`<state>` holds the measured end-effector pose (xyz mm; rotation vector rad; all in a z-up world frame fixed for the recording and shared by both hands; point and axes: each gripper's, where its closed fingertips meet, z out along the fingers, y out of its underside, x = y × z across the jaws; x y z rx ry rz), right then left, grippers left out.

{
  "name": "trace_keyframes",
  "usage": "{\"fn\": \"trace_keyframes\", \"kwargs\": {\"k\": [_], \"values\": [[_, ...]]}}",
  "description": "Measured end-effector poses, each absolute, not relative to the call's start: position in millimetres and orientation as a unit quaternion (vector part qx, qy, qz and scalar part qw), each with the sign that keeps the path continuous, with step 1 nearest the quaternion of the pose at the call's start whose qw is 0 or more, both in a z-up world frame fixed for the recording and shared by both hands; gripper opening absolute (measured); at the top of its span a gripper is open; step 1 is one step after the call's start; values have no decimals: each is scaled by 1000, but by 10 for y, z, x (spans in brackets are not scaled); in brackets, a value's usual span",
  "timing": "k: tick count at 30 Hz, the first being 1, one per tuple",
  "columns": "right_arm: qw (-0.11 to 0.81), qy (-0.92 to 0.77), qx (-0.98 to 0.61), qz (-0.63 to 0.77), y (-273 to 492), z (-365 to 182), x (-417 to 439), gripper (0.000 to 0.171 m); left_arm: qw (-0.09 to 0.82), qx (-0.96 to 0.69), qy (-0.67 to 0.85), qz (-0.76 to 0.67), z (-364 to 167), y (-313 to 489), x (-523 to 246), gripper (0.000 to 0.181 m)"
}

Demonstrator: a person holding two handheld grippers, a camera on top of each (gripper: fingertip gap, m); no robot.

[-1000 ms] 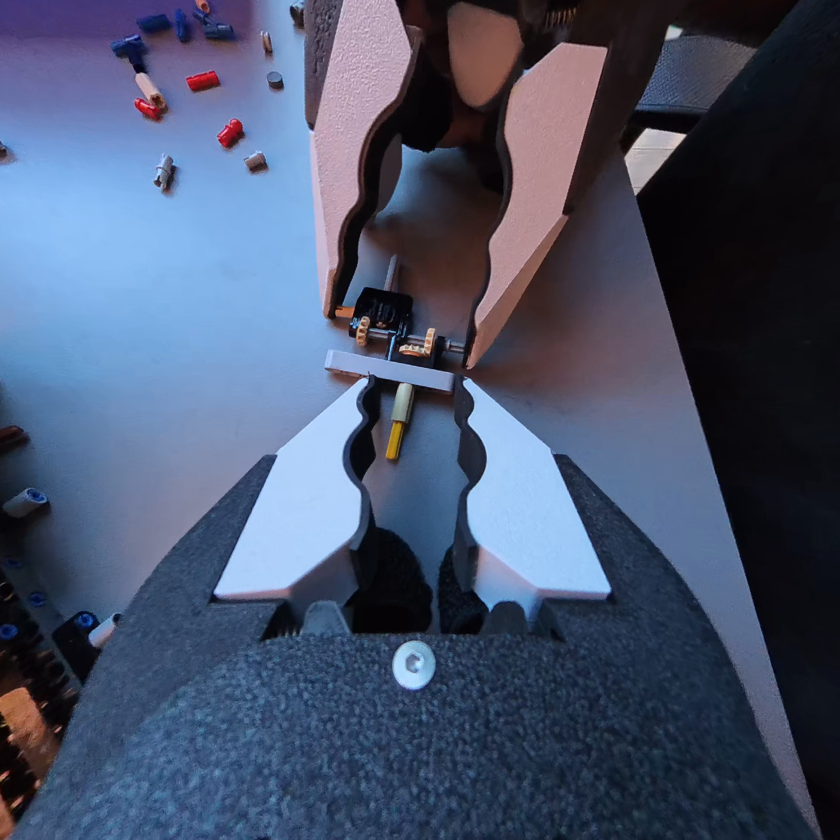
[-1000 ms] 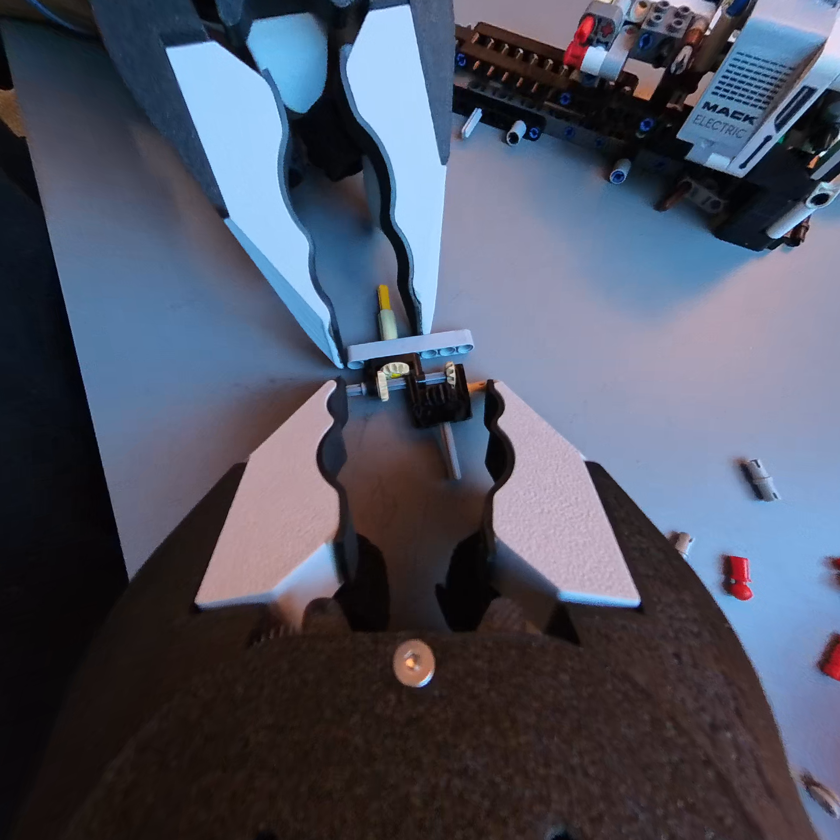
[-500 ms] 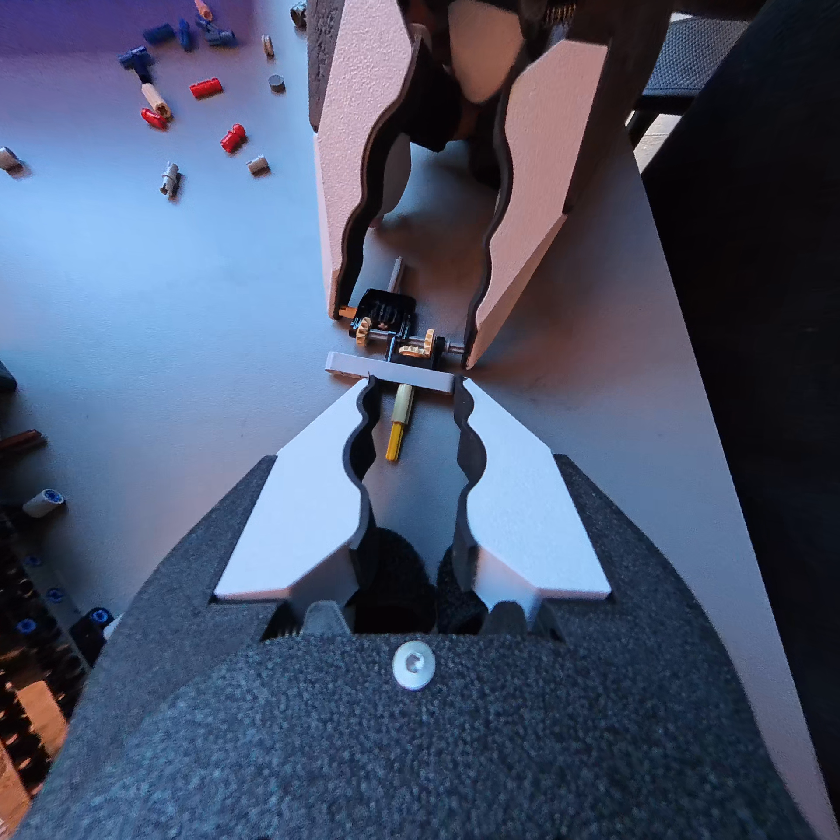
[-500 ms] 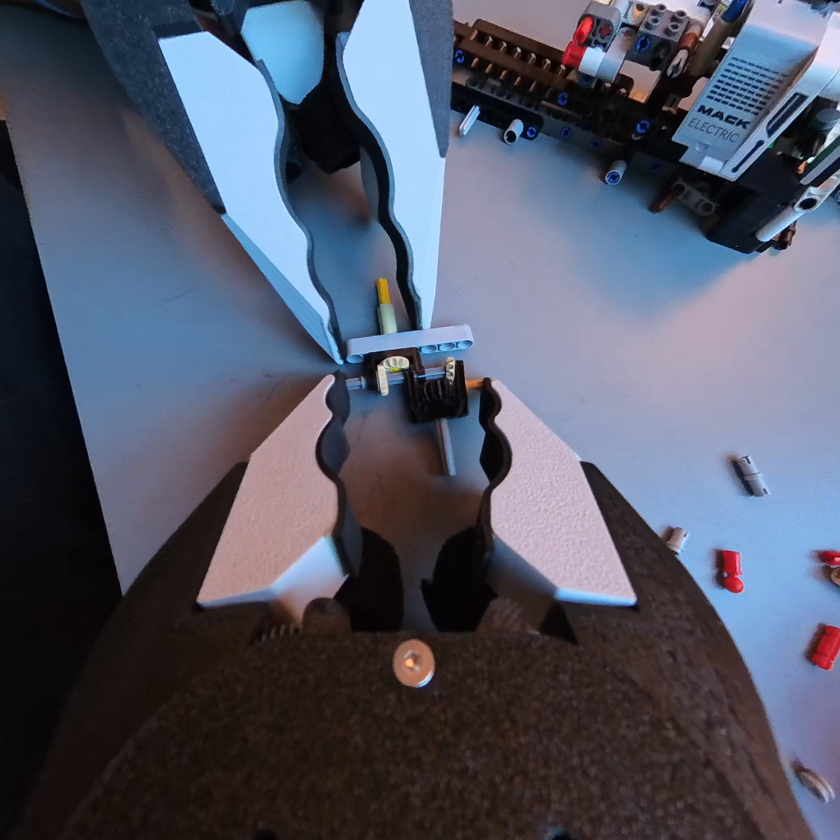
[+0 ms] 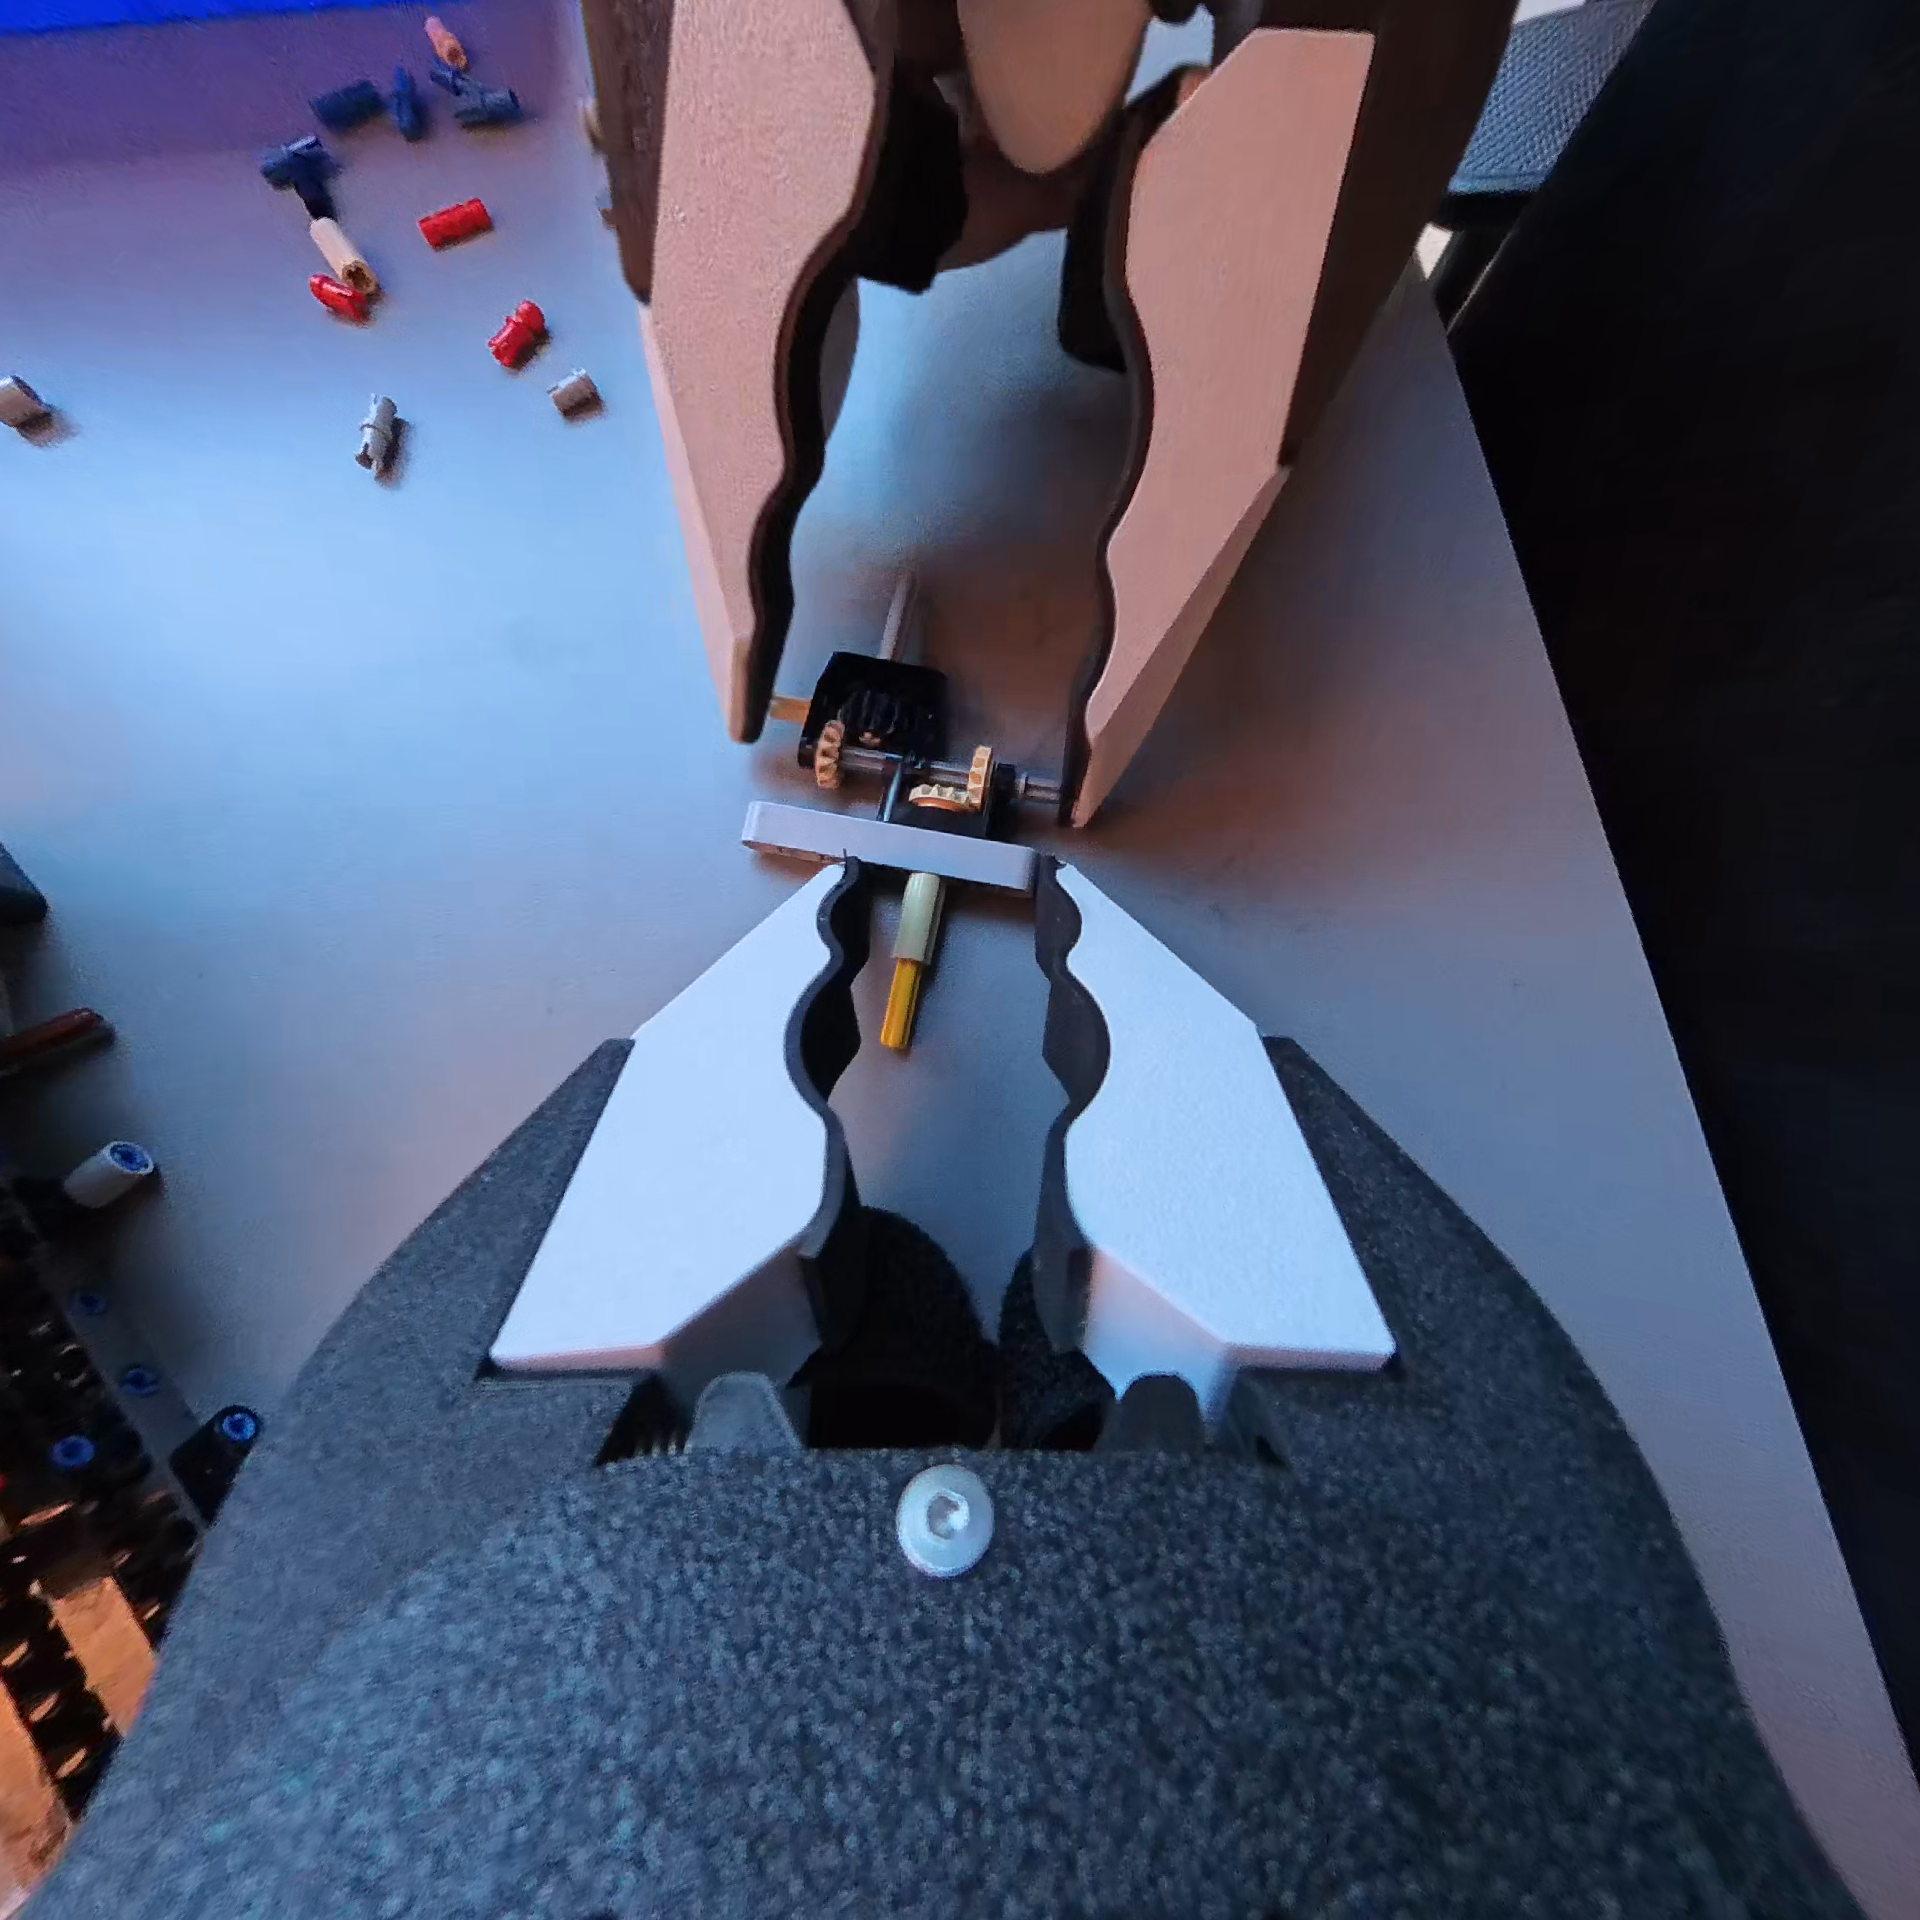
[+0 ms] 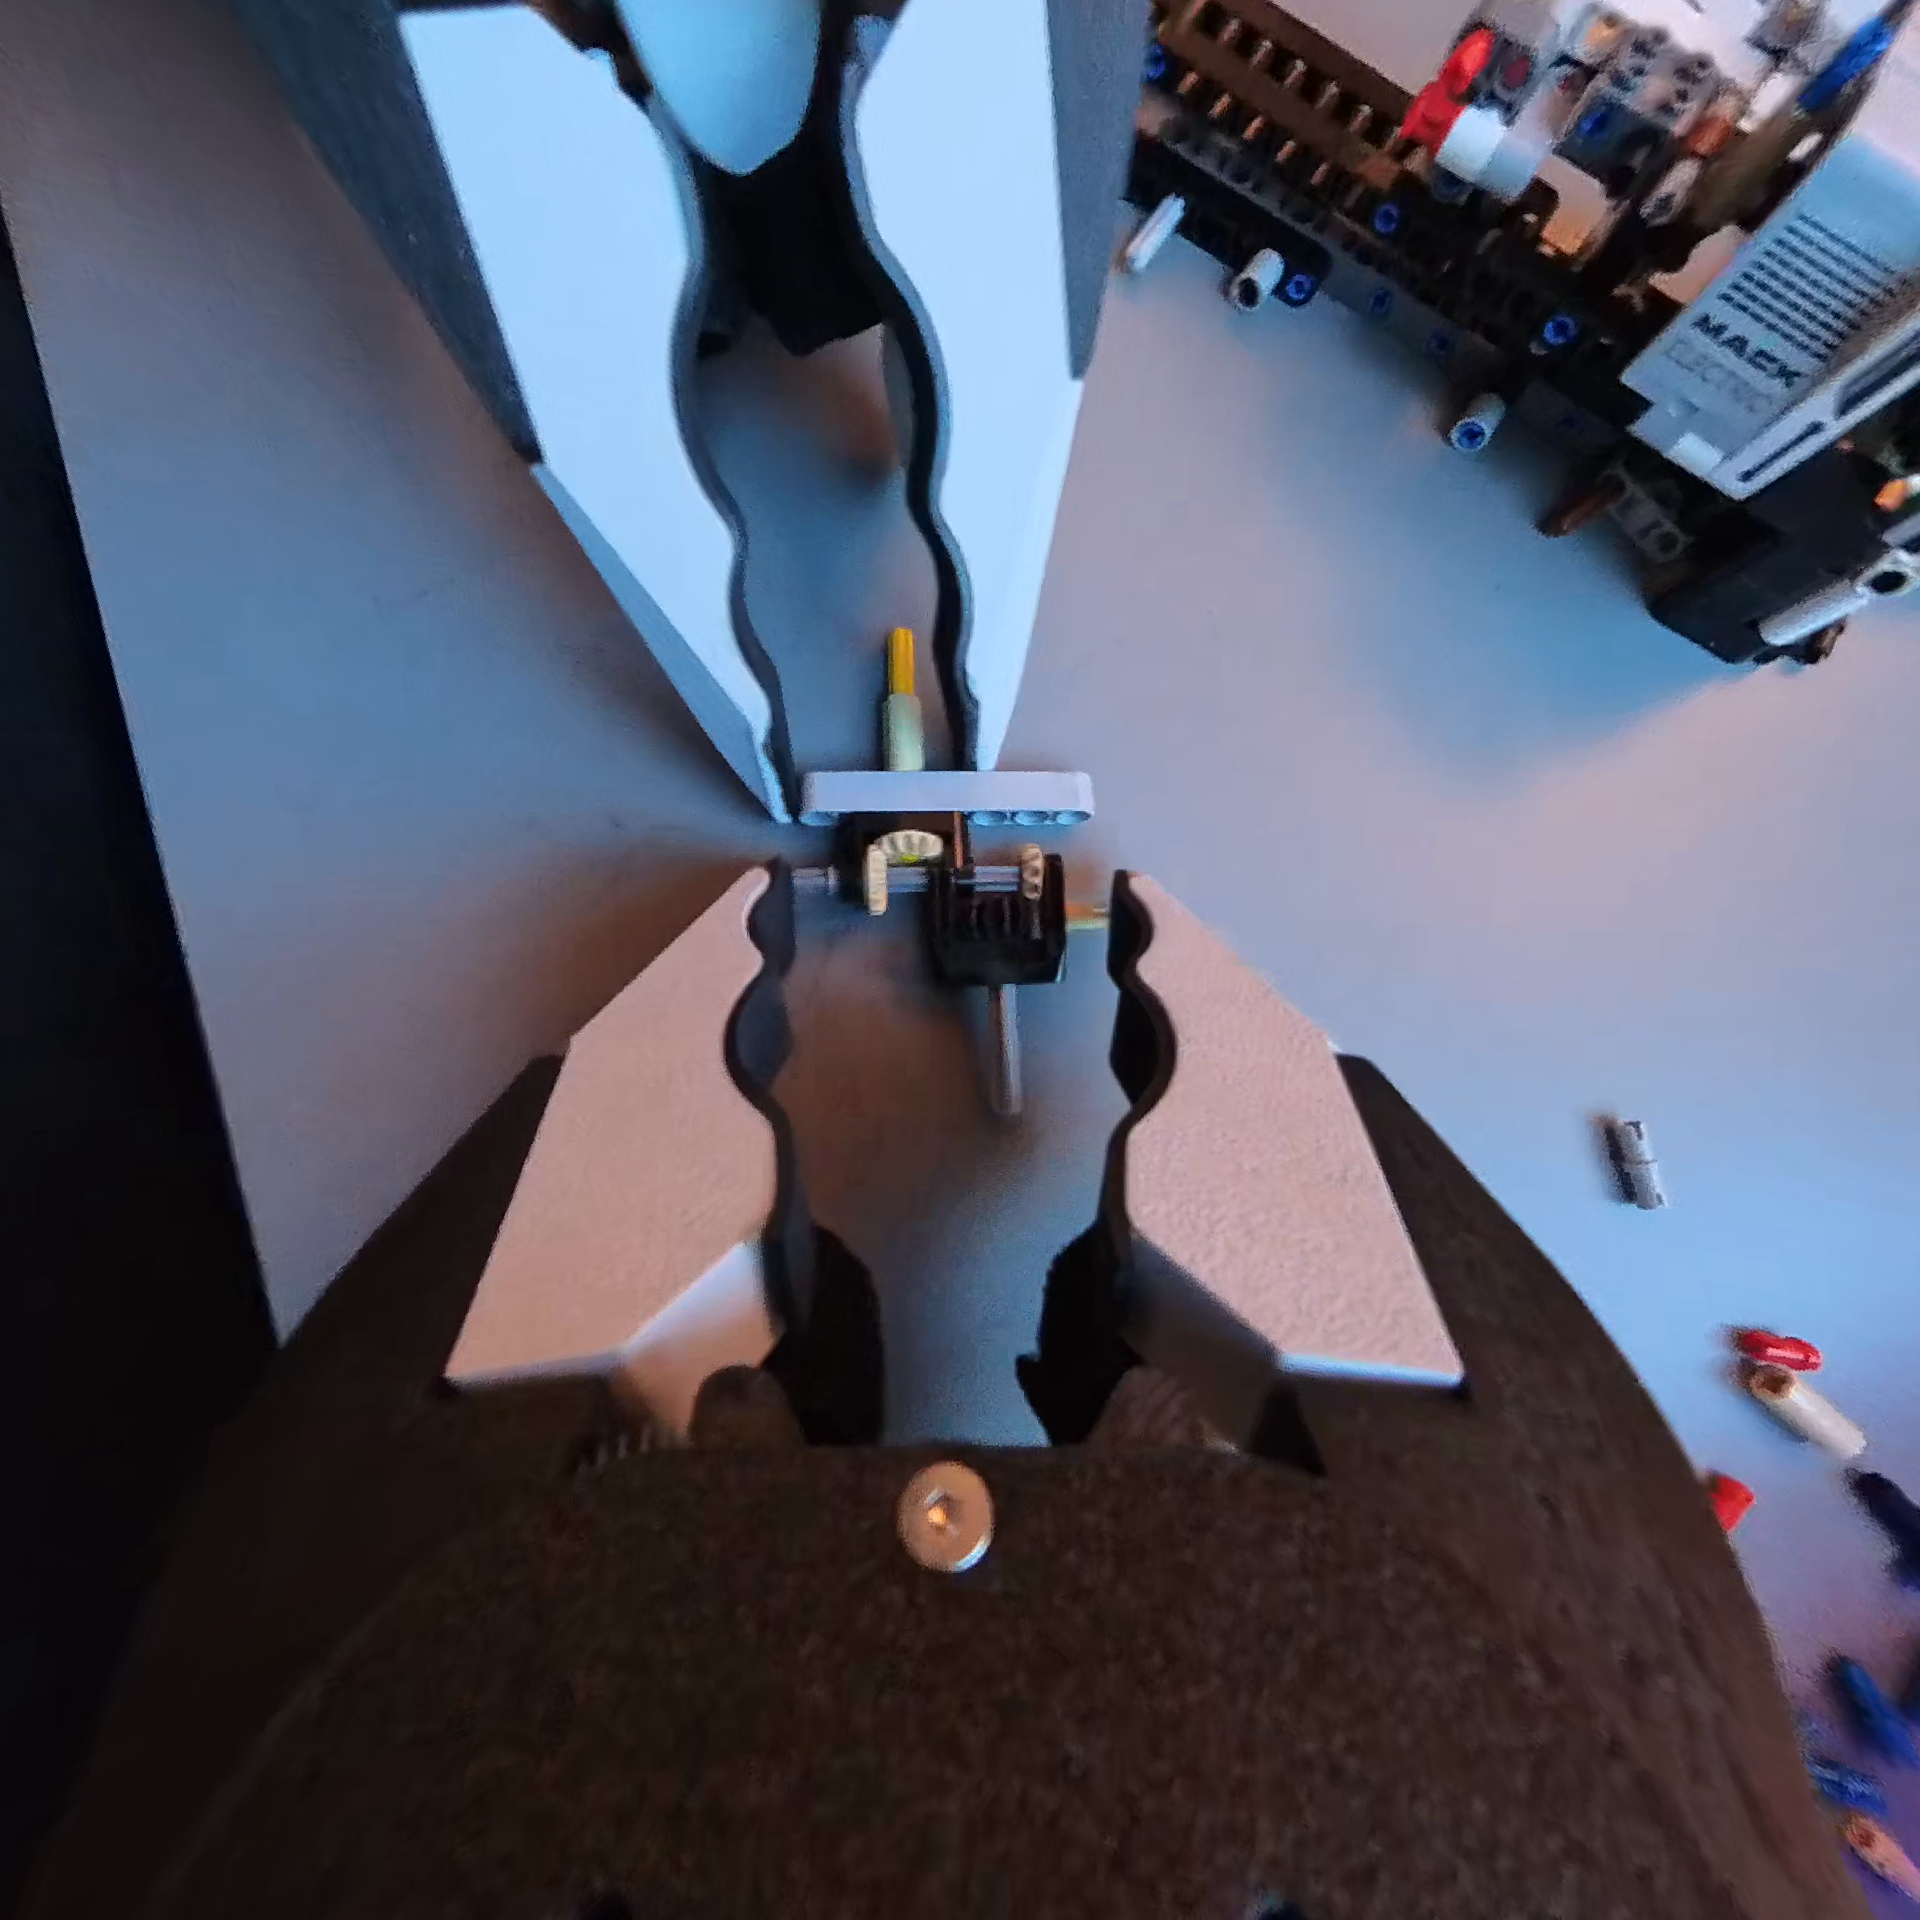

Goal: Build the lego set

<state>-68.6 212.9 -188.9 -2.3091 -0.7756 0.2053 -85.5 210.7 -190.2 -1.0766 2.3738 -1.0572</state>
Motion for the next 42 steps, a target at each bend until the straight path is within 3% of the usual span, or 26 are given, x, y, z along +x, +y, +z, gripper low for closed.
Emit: {"fn": "trace_keyframes", "kwargs": {"k": [13,20,27,38,42], "values": [[294,-357,-886,19,2139,-1857,-678,60,165,-379,832,-370,-1901,2102,-849,29],[270,-339,-899,70,2096,-1899,-724,51,166,-379,832,-370,-1900,2094,-848,29],[329,-323,-879,122,2105,-1903,-734,49,153,-385,829,-376,-1899,2094,-842,29],[334,-327,-876,119,2105,-1901,-737,47,161,-383,830,-372,-1901,2098,-832,30],[320,-308,-889,109,2101,-1899,-719,54,156,-382,830,-375,-1900,2091,-838,29]]}}
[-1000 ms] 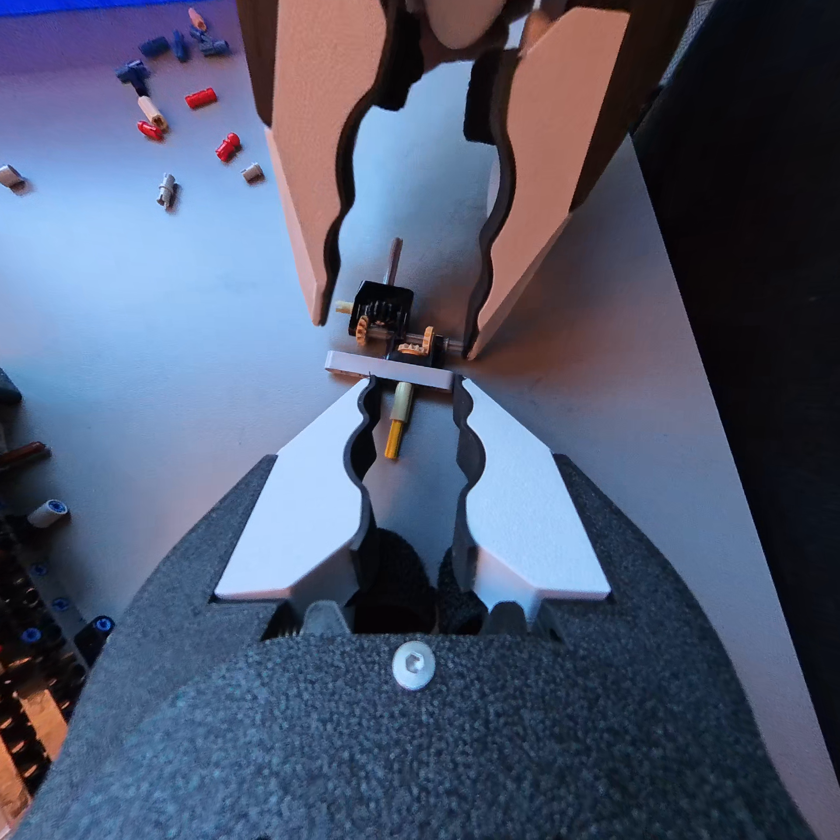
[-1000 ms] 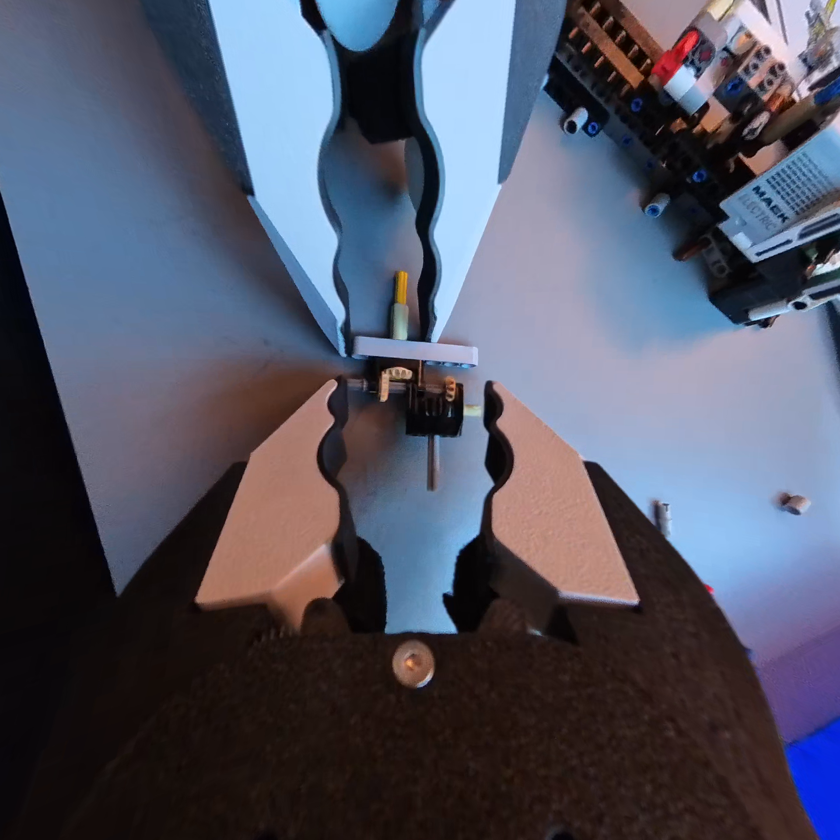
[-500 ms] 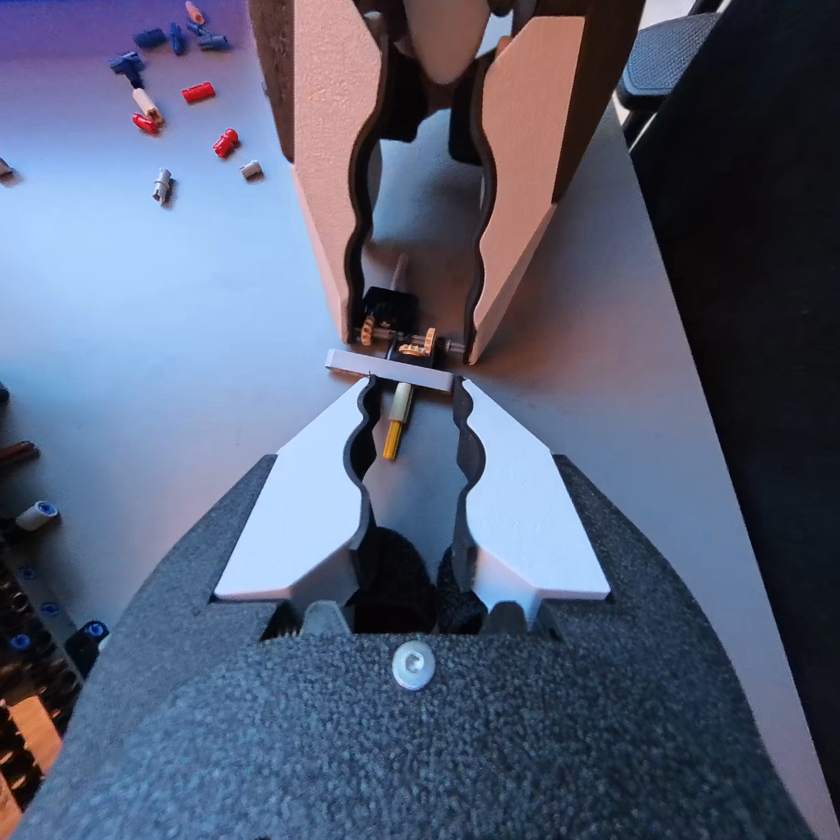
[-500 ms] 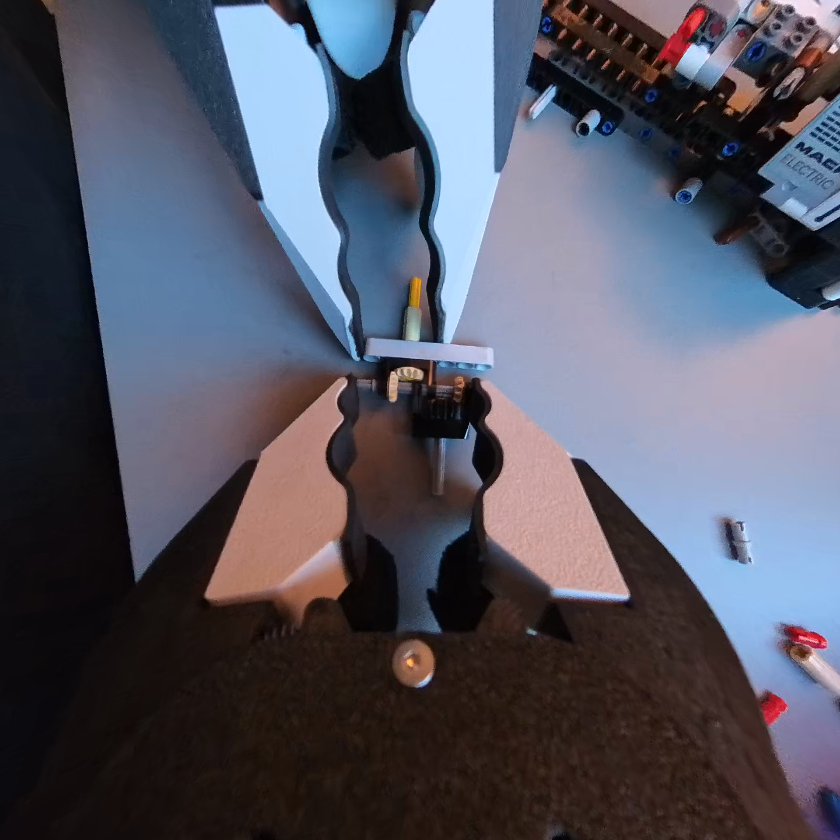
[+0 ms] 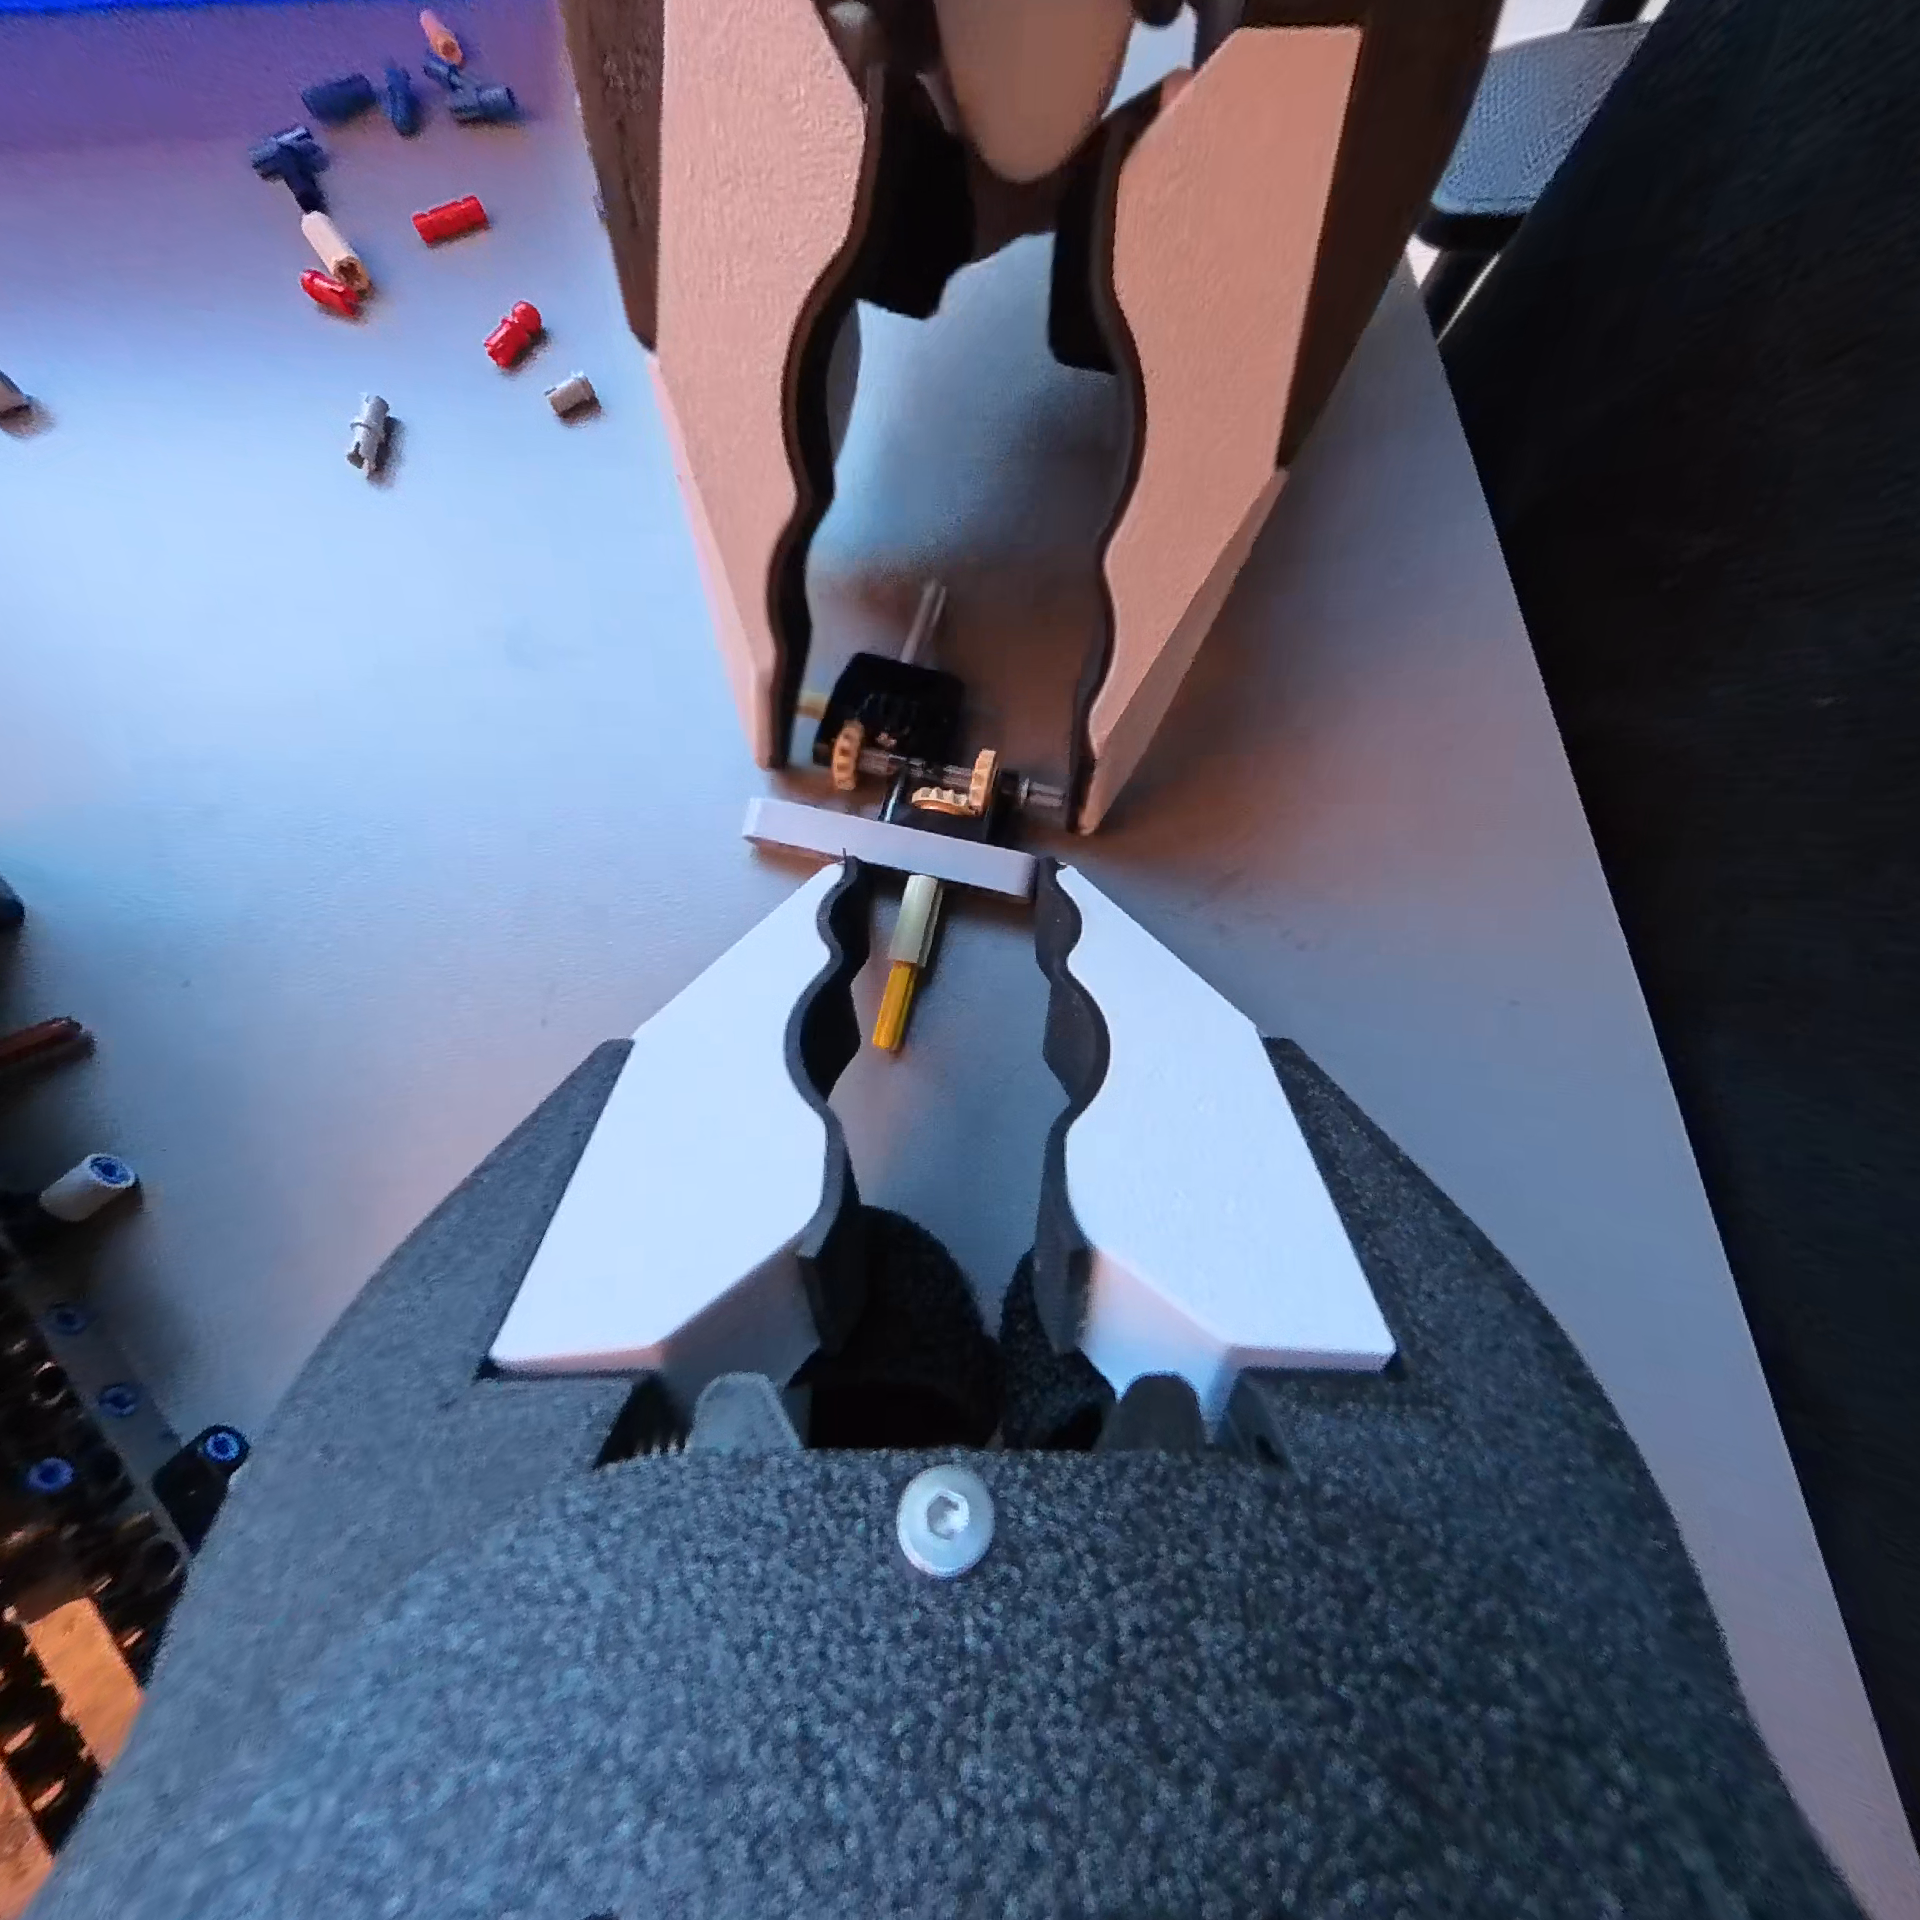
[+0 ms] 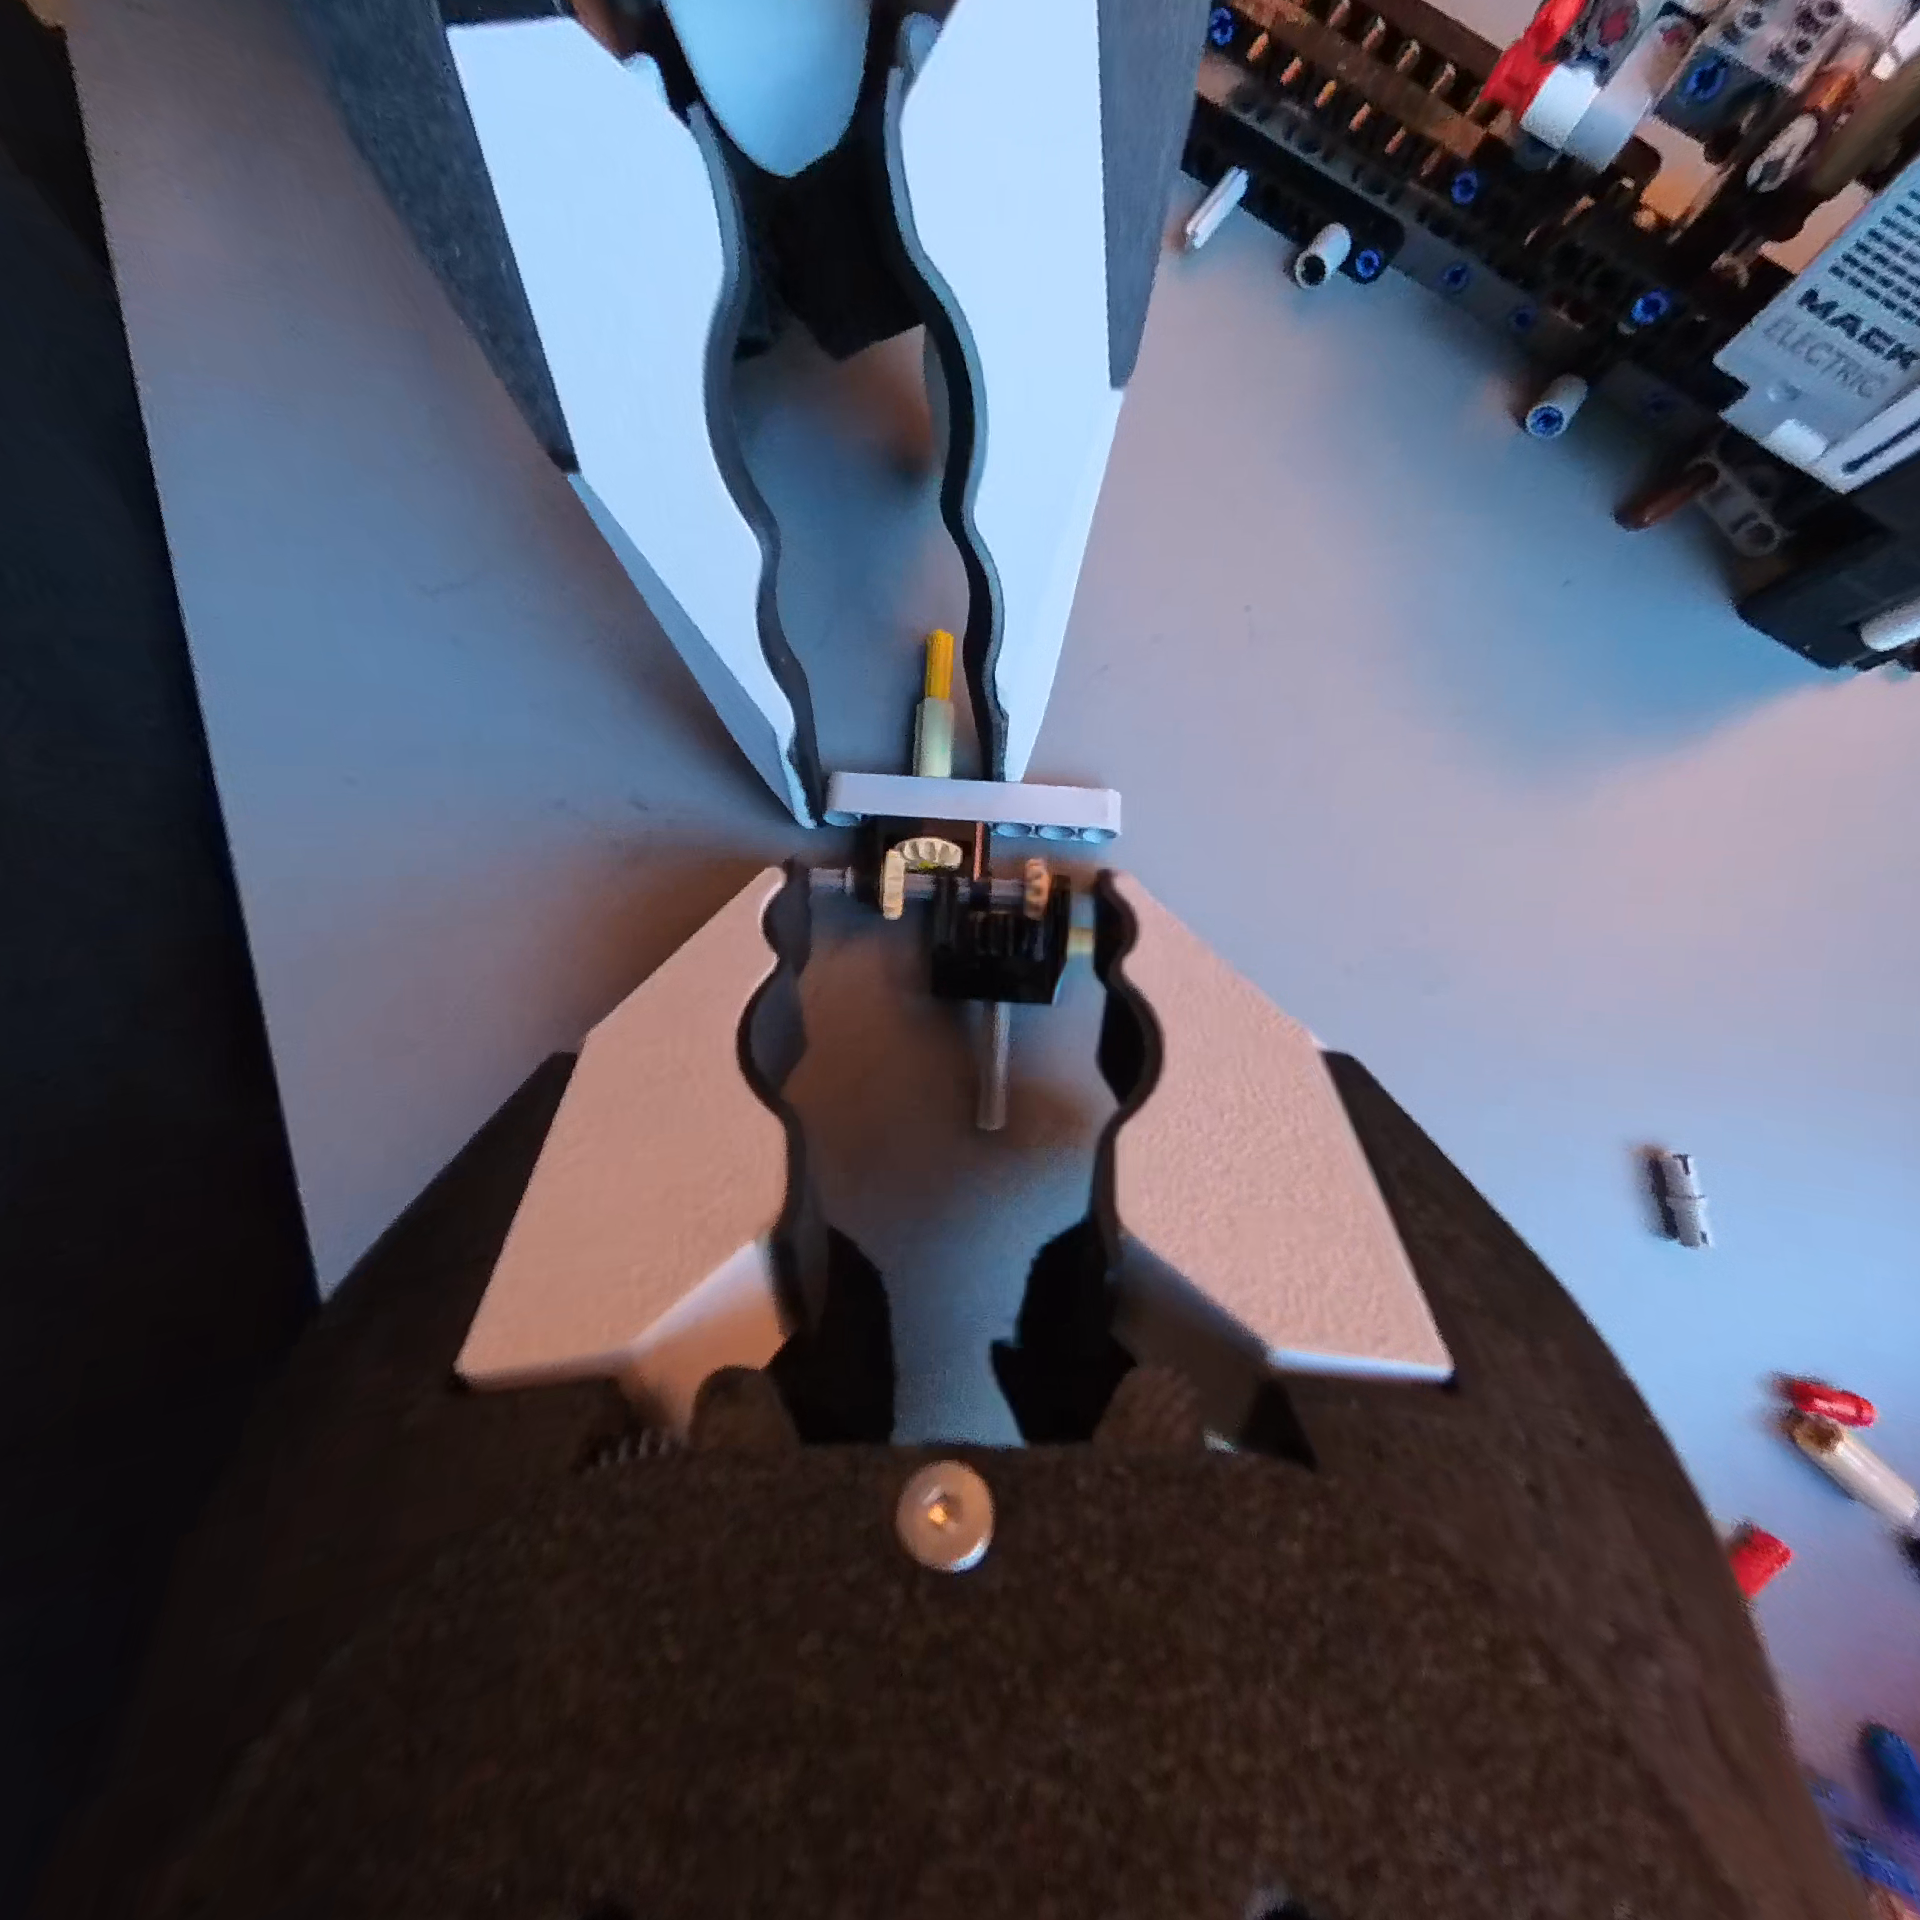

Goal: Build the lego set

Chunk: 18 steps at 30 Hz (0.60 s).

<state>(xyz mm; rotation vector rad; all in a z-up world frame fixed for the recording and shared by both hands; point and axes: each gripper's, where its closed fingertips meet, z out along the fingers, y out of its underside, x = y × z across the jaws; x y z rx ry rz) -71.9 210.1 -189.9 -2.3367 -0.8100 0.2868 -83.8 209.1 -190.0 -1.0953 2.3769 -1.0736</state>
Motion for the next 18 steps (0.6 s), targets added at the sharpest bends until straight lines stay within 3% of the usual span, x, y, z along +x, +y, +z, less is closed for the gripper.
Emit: {"fn": "trace_keyframes", "kwargs": {"k": [18], "values": [[343,-315,-878,109,2060,-1904,-741,43,157,-389,827,-374,-1897,2089,-824,25]]}}
